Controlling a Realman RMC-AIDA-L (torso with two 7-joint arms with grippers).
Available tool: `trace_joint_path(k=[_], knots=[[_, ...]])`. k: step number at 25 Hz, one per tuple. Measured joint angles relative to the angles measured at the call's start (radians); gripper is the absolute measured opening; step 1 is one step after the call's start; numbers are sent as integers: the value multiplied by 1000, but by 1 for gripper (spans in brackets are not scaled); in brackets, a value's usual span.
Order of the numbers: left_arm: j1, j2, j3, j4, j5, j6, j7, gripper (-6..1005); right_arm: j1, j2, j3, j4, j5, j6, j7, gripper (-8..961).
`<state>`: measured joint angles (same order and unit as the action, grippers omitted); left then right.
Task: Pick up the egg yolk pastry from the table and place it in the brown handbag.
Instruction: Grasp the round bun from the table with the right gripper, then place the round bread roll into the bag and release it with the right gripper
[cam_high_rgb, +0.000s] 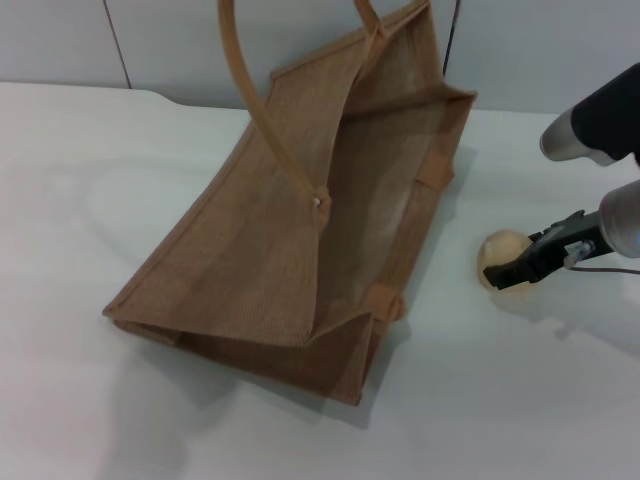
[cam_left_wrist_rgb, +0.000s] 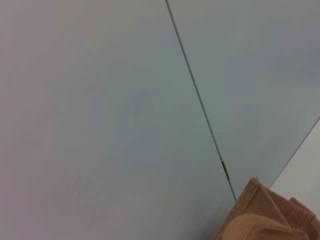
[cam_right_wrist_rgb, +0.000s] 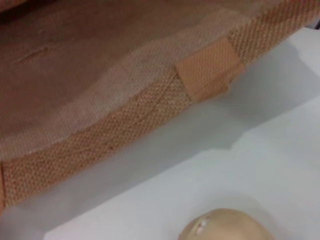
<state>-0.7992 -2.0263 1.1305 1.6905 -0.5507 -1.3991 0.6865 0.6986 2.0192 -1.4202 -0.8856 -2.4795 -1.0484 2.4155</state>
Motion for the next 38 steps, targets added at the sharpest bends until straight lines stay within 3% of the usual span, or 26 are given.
trace_joint_path(k=[5, 10, 14, 20, 29, 38], knots=[[-1, 0, 0, 0, 0, 0, 0, 131, -3, 0, 23, -8, -2, -9, 1, 851], [-2, 0, 0, 0, 0, 0, 1, 132, -2, -1, 44, -5, -3, -13, 2, 745], [-2, 0, 0, 0, 0, 2, 1, 133, -1, -3, 44, -17, -2, -14, 2, 719], [-3, -1, 0, 0, 0, 5, 1, 134, -2, -4, 52, -124, -6, -38, 2, 672], [-3, 0, 1, 18, -9, 9, 16, 135, -22, -2, 156, -328, -12, -127, -10, 650], [-25, 0, 2, 25, -68, 10, 42, 137, -38, 4, 120, -438, 26, -175, -5, 646]])
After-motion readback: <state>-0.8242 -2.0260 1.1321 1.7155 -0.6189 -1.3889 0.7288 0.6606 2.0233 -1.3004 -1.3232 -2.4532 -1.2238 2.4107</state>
